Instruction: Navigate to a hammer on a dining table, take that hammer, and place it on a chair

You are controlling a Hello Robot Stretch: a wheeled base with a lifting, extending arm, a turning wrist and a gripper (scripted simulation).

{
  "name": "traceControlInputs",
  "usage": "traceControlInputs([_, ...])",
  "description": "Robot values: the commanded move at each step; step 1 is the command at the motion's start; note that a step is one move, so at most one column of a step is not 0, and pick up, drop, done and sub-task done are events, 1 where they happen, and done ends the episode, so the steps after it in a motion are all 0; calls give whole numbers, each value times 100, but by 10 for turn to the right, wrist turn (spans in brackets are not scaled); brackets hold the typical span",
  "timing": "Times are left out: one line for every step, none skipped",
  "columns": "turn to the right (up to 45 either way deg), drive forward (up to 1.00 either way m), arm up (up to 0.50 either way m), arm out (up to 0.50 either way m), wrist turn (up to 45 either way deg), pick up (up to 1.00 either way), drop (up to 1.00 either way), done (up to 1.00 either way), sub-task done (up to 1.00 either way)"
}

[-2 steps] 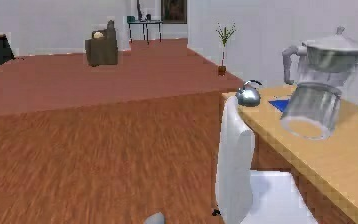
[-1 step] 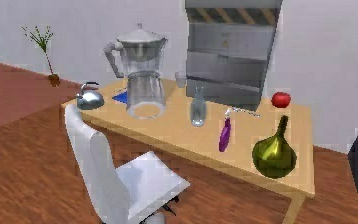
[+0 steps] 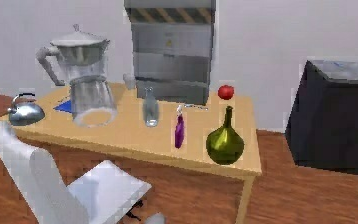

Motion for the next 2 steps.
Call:
traceControlInputs([-450, 0, 0, 0, 0, 0, 0, 0, 0])
traceControlInputs([-450, 0, 0, 0, 0, 0, 0, 0, 0])
